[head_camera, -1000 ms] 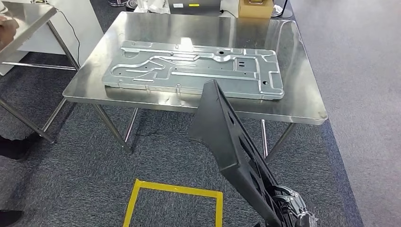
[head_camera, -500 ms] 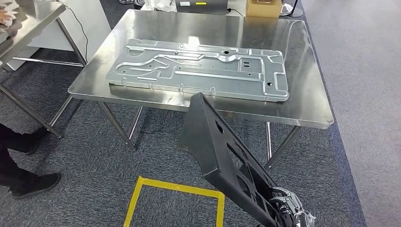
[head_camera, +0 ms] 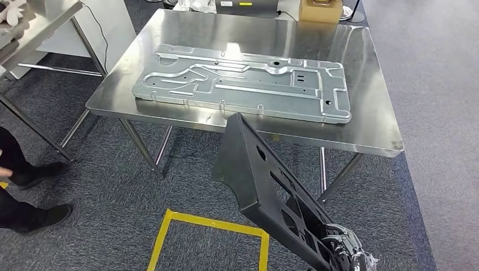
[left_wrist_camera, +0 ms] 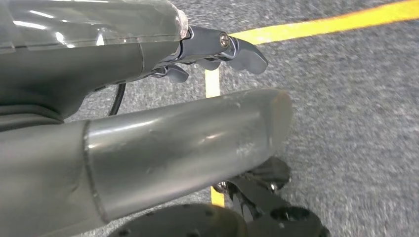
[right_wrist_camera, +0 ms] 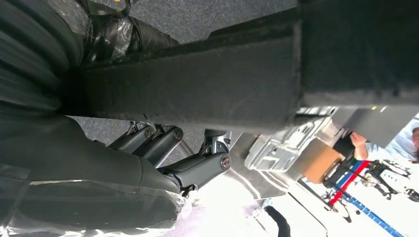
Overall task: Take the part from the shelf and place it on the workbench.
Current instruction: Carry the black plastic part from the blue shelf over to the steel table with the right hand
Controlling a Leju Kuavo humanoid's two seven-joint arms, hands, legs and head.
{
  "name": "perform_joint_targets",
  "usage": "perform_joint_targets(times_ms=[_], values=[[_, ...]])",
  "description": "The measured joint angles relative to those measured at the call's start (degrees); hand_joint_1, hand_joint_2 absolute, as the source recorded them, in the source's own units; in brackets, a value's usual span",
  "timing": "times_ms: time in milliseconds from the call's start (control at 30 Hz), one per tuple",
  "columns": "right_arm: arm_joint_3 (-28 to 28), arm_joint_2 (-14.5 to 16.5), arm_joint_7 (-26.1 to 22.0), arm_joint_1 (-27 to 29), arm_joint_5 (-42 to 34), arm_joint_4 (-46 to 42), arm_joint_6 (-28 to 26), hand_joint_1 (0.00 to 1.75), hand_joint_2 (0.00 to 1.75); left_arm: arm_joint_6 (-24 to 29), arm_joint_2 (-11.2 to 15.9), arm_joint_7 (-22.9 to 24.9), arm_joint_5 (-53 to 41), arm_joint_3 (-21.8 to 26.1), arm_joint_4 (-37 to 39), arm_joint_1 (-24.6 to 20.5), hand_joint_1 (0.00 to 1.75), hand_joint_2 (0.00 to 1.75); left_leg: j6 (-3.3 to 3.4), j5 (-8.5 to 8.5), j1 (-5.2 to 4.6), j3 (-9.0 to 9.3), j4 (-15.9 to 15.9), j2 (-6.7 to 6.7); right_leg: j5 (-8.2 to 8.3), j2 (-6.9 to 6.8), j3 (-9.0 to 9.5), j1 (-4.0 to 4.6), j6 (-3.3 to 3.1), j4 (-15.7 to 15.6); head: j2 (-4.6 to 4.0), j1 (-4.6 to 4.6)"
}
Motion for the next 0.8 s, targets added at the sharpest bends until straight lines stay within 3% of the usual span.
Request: perform_joint_targets(times_ms=[67, 133, 167, 200, 233, 300, 333, 400, 533, 600, 667, 700, 733, 800], values=[[-0.09, 0.00, -0.06, -0.01, 0.09, 0.02, 0.08, 1.75, 1.75, -0.01, 0.01, -0.01, 0.01, 0.00, 0.00, -0.05, 0.00, 0.00, 0.67, 0.45, 0.26, 0.21, -0.49, -0.19, -2.67, 0.17, -1.58, -0.16, 0.53, 3.79, 0.00, 0.02], [-0.30, 0.00, -0.23, -0.05, 0.44, 0.15, 0.19, 1.75, 1.75, -0.08, 0.02, 0.03, 0.02, 0.00, 0.00, -0.05, 0.00, 0.00, 0.91, 0.53, 0.16, 0.07, -0.50, -0.31, -6.36, 0.31, -5.06, -0.27, 0.87, 11.22, 0.00, 0.02], [-0.45, 0.00, -0.36, -0.13, 0.84, 0.26, 0.17, 1.75, 1.75, -0.21, 0.05, 0.09, 0.03, 0.00, 0.00, 0.01, 0.00, 0.00, 0.97, 0.40, 0.10, 0.06, -0.48, -0.40, -7.21, 0.35, -6.57, -0.30, 0.96, 14.20, 0.00, 0.02], [-0.61, 0.00, -0.51, -0.26, 1.50, 0.36, 0.06, 1.75, 1.75, -0.40, 0.08, 0.14, 0.02, 0.00, 0.00, 0.09, 0.00, 0.00, 1.00, 0.22, 0.07, 0.11, -0.47, -0.53, -6.84, 0.39, -7.25, -0.29, 0.97, 15.30, 0.00, 0.02], [-0.77, -0.03, -0.55, -0.49, 2.47, 0.43, -0.09, 1.75, 1.75, -0.66, 0.12, 0.20, -0.01, 0.00, 0.00, 0.15, 0.00, 0.00, 0.99, -0.02, 0.04, 0.29, -0.45, -0.66, -5.31, 0.43, -6.81, -0.29, 0.90, 14.08, 0.00, 0.02], [-1.15, -0.34, 0.04, -1.28, 4.85, 0.46, -0.34, 1.75, 1.75, -1.17, 0.21, 0.19, -0.31, 0.00, 0.00, 0.21, 0.00, 0.00, 0.80, -0.59, 0.03, 0.88, -0.44, -0.85, -1.00, 0.58, -3.46, -0.26, 0.49, 6.83, 0.00, 0.03], [-1.40, -0.65, 0.63, -1.90, 5.97, 0.48, -0.37, 1.75, 1.75, -1.38, 0.26, 0.15, -0.58, 0.00, 0.00, 0.19, 0.00, 0.00, 0.57, -0.94, -0.07, 1.12, -0.36, -0.87, 0.14, 0.67, -1.70, -0.13, 0.21, 3.18, 0.00, 0.03], [-2.14, -1.48, 2.06, -3.50, 7.76, 0.60, -0.32, 1.75, 1.75, -1.68, 0.40, 0.08, -1.35, 0.00, 0.00, 0.15, 0.00, 0.00, 0.01, -1.51, -0.18, 1.36, -0.36, -0.84, 0.22, 0.79, 0.03, 0.17, -0.35, -0.34, 0.00, 0.02], [-4.13, -3.13, 3.99, -8.37, 12.41, 1.86, -0.25, 1.75, 1.75, -2.36, 0.86, 0.08, -3.49, 0.00, 0.00, -0.01, 0.00, 0.00, -1.13, -2.63, -0.15, 1.45, 0.98, -0.66, -0.38, 0.86, 1.32, -0.11, -1.54, -1.40, 0.00, 0.01], [-4.62, -3.96, 4.15, -12.21, 16.71, 3.41, 0.23, 1.75, 1.75, -2.68, 1.21, 0.23, -4.62, 0.00, 0.00, -0.08, 0.00, 0.00, -1.56, -4.61, 0.02, -1.94, 7.35, -0.58, -0.92, 0.76, 2.54, -0.34, -2.09, -1.87, 0.00, -0.01], [-4.55, -4.78, 4.56, -16.17, 21.63, 5.56, 1.11, 1.75, 1.75, -2.99, 1.41, 0.51, -5.53, -0.01, 0.00, -0.06, 0.00, 0.00, -1.88, -6.15, 0.13, -7.66, 15.17, -0.56, -1.96, 0.73, 3.72, -0.35, -2.27, -1.91, 0.00, -0.03], [-4.30, -5.18, 4.86, -17.89, 24.02, 6.71, 1.52, 1.75, 1.75, -3.13, 1.51, 0.68, -5.89, -0.02, 0.00, -0.03, 0.00, 0.00, -1.96, -5.38, 0.14, -9.83, 16.94, -0.56, -2.63, 0.74, 4.47, -0.35, -2.23, -1.91, 0.00, -0.03], [-3.87, -5.59, 5.17, -19.46, 26.24, 7.86, 1.87, 1.75, 1.75, -3.20, 1.64, 0.87, -6.19, -0.02, 0.00, 0.01, 0.00, 0.00, -1.94, -3.17, 0.14, -10.92, 16.30, -0.54, -3.39, 0.76, 5.39, -0.36, -2.14, -1.93, 0.00, -0.03], [-2.67, -6.37, 5.80, -22.31, 29.70, 9.95, 2.53, 1.75, 1.75, -3.25, 1.97, 1.22, -6.67, -0.02, 0.00, 0.13, 0.00, 0.00, -1.60, 3.10, 0.06, -10.36, 10.08, -0.42, -5.15, 0.76, 7.53, -0.42, -1.84, -2.07, 0.00, -0.02]])
